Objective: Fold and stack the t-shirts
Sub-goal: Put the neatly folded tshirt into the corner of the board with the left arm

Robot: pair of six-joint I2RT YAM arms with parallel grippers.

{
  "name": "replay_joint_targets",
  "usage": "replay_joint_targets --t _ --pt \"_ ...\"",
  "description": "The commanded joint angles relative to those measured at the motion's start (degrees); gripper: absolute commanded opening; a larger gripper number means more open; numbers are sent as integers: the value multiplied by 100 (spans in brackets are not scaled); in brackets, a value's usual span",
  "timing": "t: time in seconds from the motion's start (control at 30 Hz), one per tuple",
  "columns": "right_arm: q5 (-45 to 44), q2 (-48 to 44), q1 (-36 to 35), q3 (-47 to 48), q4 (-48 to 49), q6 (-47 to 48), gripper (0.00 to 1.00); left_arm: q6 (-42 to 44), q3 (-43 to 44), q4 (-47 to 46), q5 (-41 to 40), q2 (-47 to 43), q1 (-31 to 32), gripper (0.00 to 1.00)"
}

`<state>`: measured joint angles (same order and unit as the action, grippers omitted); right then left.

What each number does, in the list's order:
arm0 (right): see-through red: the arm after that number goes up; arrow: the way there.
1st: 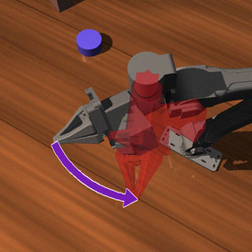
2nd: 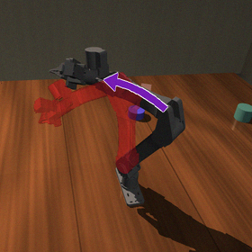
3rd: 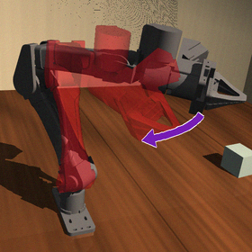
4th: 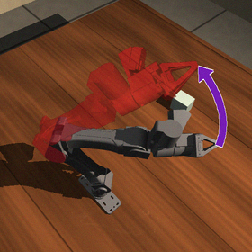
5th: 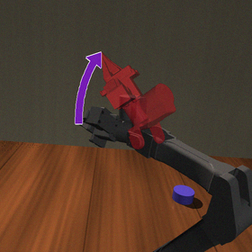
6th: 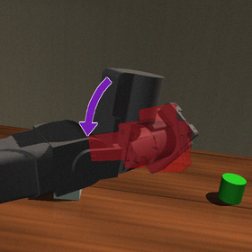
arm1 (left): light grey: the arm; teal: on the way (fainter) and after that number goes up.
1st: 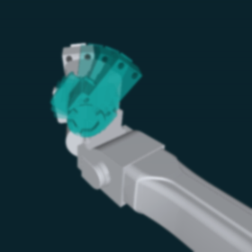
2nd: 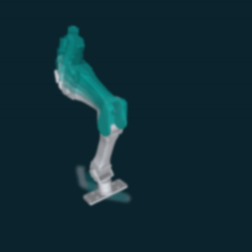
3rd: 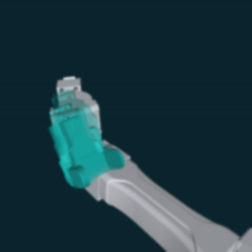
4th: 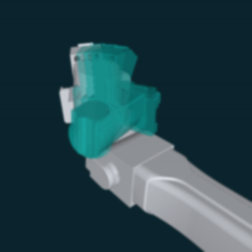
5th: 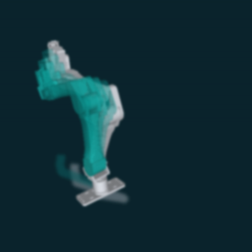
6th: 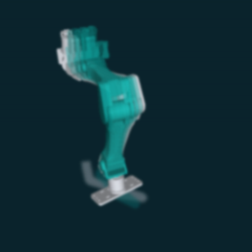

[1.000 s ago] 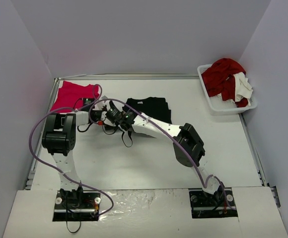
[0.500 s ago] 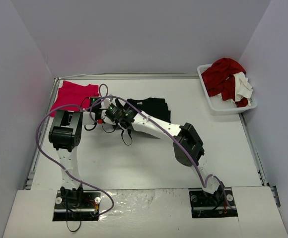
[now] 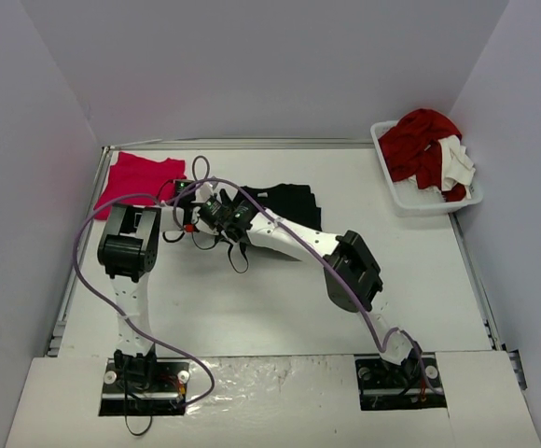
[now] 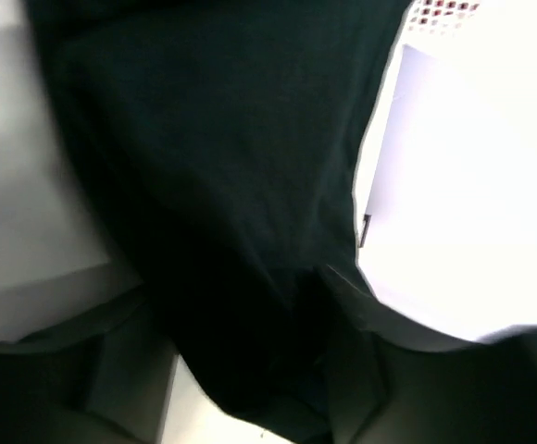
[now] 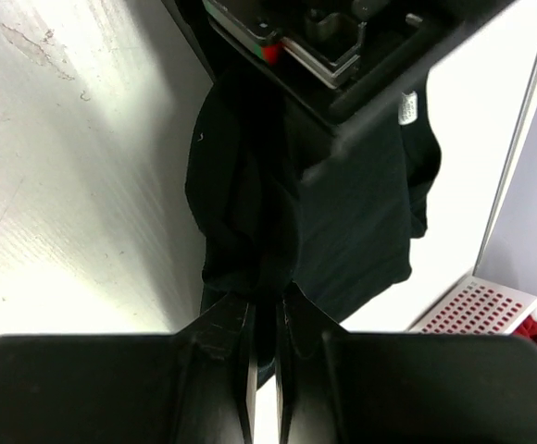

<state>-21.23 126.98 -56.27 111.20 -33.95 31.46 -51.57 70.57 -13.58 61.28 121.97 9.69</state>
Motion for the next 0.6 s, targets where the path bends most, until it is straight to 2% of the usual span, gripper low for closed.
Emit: replay_joint_targets --t 0.0,0.03,0.07,0.13,0.17,0.27,0.33,0.37,0.4,0.47,0.57 --pt "-109 73 -121 271 -120 70 0 25 168 128 -2 142 112 50" --pt "-109 81 -130 280 -120 70 0 -28 168 93 16 177 120 42" --pt "-109 90 -147 288 -129 70 0 -98 159 23 42 230 129 29" --pt "-109 125 -156 306 -147 62 0 -291 159 -188 130 265 147 16" --pt "-109 134 -174 315 -147 62 0 -336 159 -267 148 292 156 4" --pt "-109 204 -200 341 -181 36 2 -432 177 -390 227 310 165 2" --pt "110 240 -244 376 -383 88 40 -494 203 -452 262 327 164 3" --pt "233 214 -261 324 -445 97 69 -512 212 -487 297 327 156 2" --pt "399 152 -288 263 -567 97 92 -521 229 -496 315 327 156 2" --pt "1014 -146 -306 -95 -700 141 100 -512 256 -514 332 310 138 2" --pt "1849 -927 -288 -738 -893 299 100 -442 282 -444 350 266 94 2"
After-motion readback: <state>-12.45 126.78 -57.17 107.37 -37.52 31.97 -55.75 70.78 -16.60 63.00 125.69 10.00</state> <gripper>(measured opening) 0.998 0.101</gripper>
